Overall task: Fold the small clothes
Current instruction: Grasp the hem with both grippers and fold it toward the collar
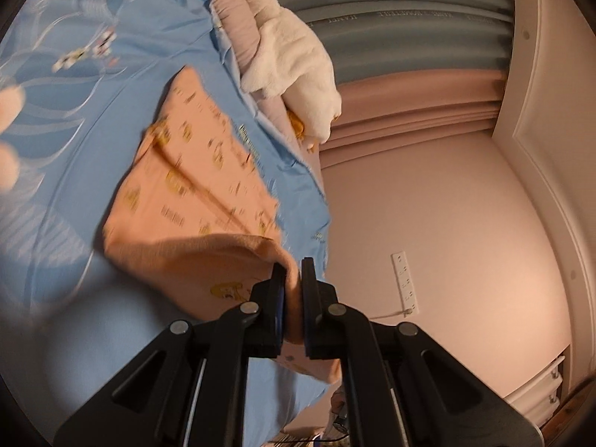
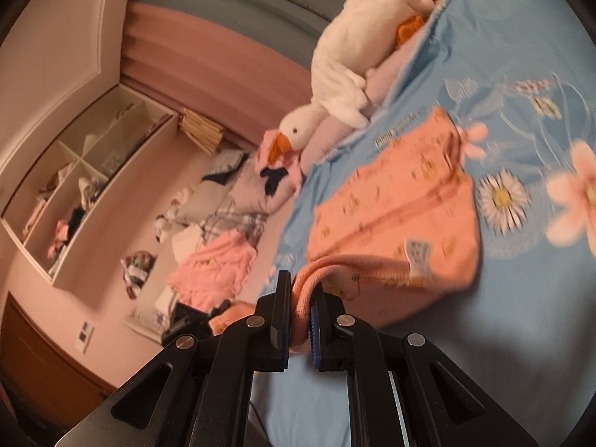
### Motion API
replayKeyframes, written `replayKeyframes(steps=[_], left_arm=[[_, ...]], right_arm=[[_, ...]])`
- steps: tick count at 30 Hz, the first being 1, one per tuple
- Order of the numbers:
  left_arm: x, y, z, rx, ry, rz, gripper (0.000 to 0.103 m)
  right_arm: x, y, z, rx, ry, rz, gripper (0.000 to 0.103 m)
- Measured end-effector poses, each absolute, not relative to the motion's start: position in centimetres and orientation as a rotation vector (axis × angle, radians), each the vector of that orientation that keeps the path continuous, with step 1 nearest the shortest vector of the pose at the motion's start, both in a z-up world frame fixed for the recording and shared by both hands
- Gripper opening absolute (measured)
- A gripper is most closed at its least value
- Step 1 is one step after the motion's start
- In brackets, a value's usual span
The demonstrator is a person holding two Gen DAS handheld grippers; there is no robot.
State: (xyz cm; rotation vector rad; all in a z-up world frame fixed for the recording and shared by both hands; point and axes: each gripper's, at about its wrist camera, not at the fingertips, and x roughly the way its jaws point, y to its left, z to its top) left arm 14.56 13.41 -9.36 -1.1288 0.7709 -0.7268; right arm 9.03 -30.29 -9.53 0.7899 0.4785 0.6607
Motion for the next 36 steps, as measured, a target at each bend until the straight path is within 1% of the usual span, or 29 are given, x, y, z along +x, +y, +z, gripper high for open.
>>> replayKeyframes(steps=[5,9,15,20,22,23,24,25,26,27,28,29,30,32,35,36], left_arm=[[20.9,14.1,-8.8,-1.179,0.731,-0.683,0.005],[26.3,14.0,-9.1,-1.194,0.734,-0.651,0.005],[33.4,13.0,-11.0,-1.161,0.770,-0.587,0.005],[37.5,13.1,-13.7,-1.136,0.842,-0.473,0.005],[38.8,13.6,-15.1,-1.109,0.884,-0.404,0.010],[39.3,14.1,-16.0,-1.096,0.929,-0.342,0.019],[39.5,14.5,-16.5,-1.097,0.955,-0.305,0.035],[39.6,15.1,-16.9,-1.109,0.967,-0.280,0.039],[39.4,16.2,-16.8,-1.117,0.956,-0.258,0.046],[39.2,16.9,-16.3,-1.100,0.945,-0.232,0.058],[38.9,17.8,-15.8,-1.077,0.928,-0.206,0.063],[38.5,18.7,-14.9,-1.049,0.904,-0.179,0.068],[37.9,19.5,-13.8,-1.007,0.880,-0.165,0.068],[36.7,19.6,-11.8,-0.901,0.858,-0.218,0.068],[35.1,16.6,-9.9,-0.693,0.880,-0.309,0.068],[34.6,15.5,-9.8,-0.646,0.888,-0.345,0.068]], right_arm=[[14.0,-30.9,-8.1,0.838,0.452,0.615,0.011],[19.0,-31.6,-7.3,0.870,0.441,0.552,0.011],[27.1,-32.3,-7.8,0.877,0.526,0.414,0.011],[31.5,-32.7,-9.5,0.873,0.601,0.307,0.011],[32.9,-33.0,-10.5,0.914,0.633,0.274,0.011],[33.7,-33.3,-11.2,0.932,0.662,0.259,0.015],[34.3,-33.5,-11.9,0.939,0.697,0.228,0.020],[34.7,-33.8,-12.4,0.939,0.723,0.186,0.026],[34.7,-34.1,-12.6,0.934,0.734,0.163,0.028],[34.6,-34.5,-12.5,0.931,0.733,0.165,0.028],[34.3,-34.9,-12.3,0.929,0.724,0.170,0.035],[33.6,-35.4,-11.6,0.916,0.698,0.167,0.048],[33.0,-35.7,-11.0,0.900,0.676,0.156,0.050],[31.7,-35.7,-9.6,0.835,0.635,0.169,0.050],[30.3,-33.2,-8.1,0.641,0.646,0.278,0.050],[29.8,-31.9,-7.7,0.559,0.656,0.308,0.048]])
